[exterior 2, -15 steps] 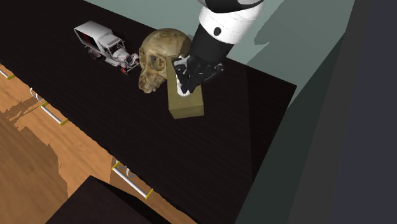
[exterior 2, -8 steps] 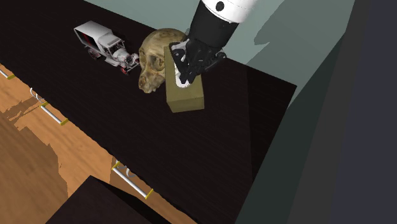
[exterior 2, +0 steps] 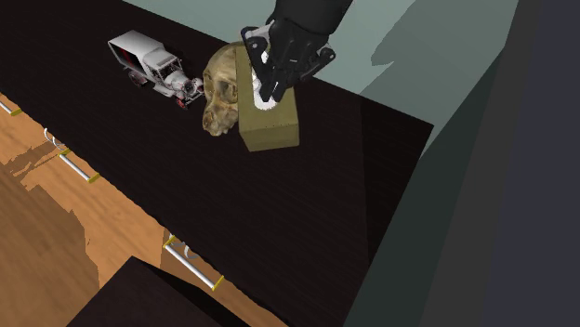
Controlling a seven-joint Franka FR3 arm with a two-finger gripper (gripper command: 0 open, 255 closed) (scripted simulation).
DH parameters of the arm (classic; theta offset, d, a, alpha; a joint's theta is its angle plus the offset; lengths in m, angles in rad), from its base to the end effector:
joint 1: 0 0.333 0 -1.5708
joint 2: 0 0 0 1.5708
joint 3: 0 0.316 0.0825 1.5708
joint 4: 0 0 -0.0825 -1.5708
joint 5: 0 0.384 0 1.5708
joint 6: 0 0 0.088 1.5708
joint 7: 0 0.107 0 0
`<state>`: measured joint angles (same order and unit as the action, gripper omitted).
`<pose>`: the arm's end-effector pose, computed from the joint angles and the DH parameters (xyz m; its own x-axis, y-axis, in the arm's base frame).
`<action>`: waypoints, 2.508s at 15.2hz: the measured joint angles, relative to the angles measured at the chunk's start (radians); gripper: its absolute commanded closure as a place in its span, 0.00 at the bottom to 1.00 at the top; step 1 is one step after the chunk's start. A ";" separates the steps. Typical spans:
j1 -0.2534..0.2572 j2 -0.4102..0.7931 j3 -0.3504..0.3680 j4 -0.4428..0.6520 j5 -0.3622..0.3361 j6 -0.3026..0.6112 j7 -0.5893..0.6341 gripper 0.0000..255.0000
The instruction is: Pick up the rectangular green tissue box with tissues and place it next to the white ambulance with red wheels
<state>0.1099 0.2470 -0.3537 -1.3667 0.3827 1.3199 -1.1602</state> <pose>0.5940 -0.0724 0.5703 0.5925 0.7888 0.1634 0.7803 -0.5117 -0.3596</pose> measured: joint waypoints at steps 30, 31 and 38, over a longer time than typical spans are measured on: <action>0.358 0.004 0.238 0.006 0.045 0.216 0.555 1.00; 0.370 0.016 0.245 0.020 0.046 0.223 0.573 1.00; 0.458 0.165 0.297 0.233 0.046 0.220 0.730 1.00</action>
<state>0.5682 0.4122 -0.0568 -1.1334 0.4289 1.5397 -0.4306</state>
